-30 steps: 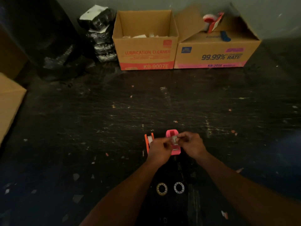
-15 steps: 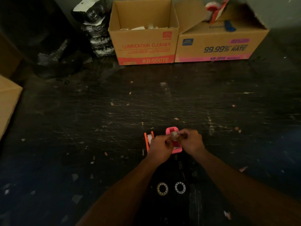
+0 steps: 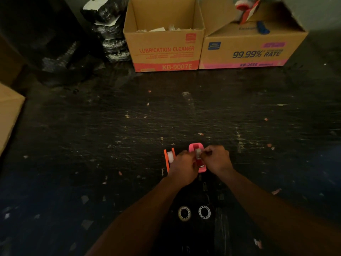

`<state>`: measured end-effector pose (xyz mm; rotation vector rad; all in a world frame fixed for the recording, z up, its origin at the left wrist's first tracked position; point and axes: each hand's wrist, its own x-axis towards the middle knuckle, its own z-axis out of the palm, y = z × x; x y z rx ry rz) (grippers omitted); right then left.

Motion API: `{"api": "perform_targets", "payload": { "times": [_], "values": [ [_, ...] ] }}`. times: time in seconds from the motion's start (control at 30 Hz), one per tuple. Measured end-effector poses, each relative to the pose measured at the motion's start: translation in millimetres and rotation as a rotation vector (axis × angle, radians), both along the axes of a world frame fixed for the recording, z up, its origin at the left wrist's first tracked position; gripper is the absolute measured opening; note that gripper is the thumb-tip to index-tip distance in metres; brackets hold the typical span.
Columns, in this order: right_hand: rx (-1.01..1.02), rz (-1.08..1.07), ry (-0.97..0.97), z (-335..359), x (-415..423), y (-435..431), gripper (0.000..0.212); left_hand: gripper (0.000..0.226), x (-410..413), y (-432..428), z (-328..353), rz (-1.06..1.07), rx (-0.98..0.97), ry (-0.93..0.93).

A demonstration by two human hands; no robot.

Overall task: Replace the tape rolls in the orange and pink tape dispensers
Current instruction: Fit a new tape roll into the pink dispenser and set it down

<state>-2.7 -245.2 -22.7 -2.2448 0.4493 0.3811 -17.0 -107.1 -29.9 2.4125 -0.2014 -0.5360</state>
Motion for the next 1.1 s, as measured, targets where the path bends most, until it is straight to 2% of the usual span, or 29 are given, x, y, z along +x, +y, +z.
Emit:
{"api": "perform_targets", "payload": {
  "times": [0.17,0.5,0.73,1.1],
  "values": [
    [0.001,-0.023,0.039,3,3,4,0.018,0.052,-7,-1,-4,0.001,0.048,-0.035],
    [-0.020,-0.024,0.061,4,5,2,0.016,0.060,0,7,-1,-0.046,-0.044,-0.040],
    [-0.016,-0.043,0.075,2,2,5,0.021,0.052,-4,11,-6,0.019,-0.129,-0.052],
    [0.000,-0.054,0.127,8,11,6,0.016,0.036,-3,10,-10,0.041,-0.095,-0.007]
  ]
}}
